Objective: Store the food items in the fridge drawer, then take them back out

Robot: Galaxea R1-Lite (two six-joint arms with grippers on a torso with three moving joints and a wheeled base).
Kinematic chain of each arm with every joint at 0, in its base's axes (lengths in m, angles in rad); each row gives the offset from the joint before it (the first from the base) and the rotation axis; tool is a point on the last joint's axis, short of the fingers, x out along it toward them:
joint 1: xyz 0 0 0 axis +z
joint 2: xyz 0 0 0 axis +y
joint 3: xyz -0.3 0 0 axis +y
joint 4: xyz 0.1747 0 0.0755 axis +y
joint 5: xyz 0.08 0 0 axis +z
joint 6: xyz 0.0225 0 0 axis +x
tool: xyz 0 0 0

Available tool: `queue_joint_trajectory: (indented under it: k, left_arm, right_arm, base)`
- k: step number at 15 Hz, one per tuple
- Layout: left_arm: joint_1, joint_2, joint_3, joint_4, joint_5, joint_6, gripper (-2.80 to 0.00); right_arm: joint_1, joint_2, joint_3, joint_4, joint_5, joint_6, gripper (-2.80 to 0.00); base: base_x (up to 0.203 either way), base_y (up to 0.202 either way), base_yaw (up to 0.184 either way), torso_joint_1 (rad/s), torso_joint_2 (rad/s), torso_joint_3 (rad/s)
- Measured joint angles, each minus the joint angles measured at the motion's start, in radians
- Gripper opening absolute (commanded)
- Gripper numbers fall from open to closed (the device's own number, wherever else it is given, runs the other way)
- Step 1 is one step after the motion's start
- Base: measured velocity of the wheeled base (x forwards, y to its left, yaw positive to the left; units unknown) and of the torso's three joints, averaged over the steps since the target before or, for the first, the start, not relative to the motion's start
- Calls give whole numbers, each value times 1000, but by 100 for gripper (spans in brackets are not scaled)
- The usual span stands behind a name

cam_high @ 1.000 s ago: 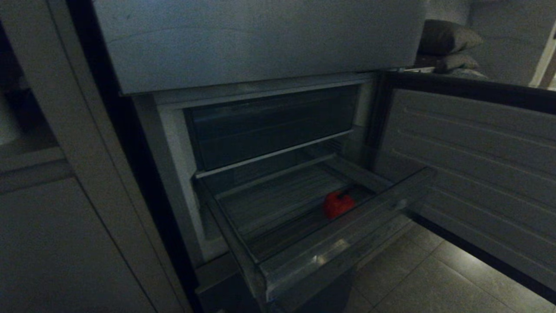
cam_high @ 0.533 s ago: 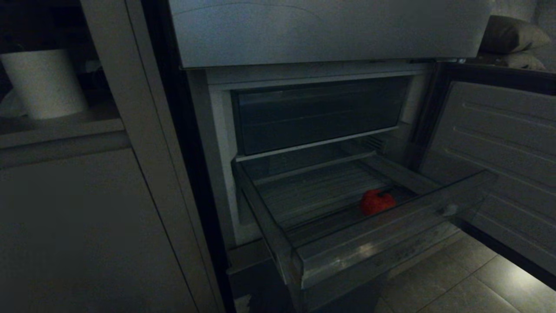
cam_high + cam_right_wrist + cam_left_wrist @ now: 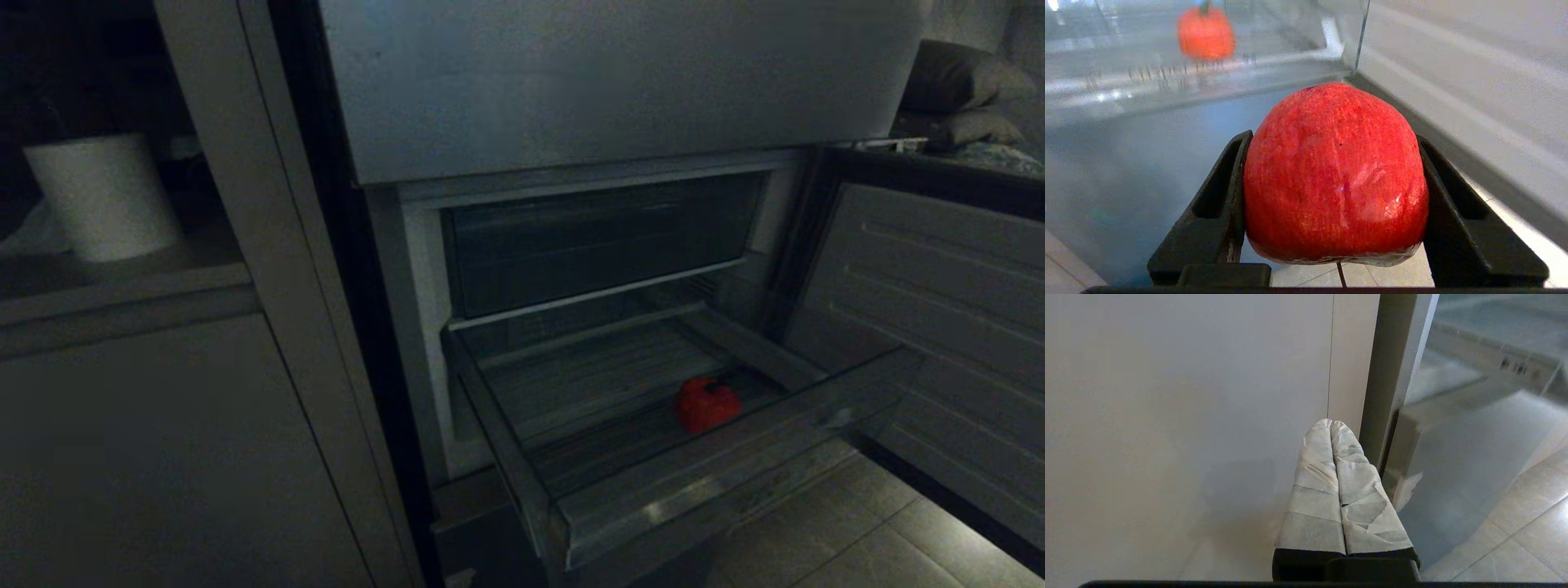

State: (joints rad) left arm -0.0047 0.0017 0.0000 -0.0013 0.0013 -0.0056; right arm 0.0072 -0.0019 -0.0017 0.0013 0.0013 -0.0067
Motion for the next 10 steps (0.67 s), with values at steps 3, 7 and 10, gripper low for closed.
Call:
queue_joint_trajectory:
  k: [3,7,10]
  left_arm:
    - [0,0,0,0,0,0,-280]
    - [0,0,0,0,0,0,-280]
    - [0,0,0,0,0,0,-280]
  right_arm:
    - [0,0,0,0,0,3,-280]
    - [0,0,0,0,0,4,-280]
    - [0,0,0,0,0,7,-280]
  base:
    - [0,0,0,287,-573,-291]
    - [0,0,0,289,-571,-288]
    - [0,0,0,168,-350,-170]
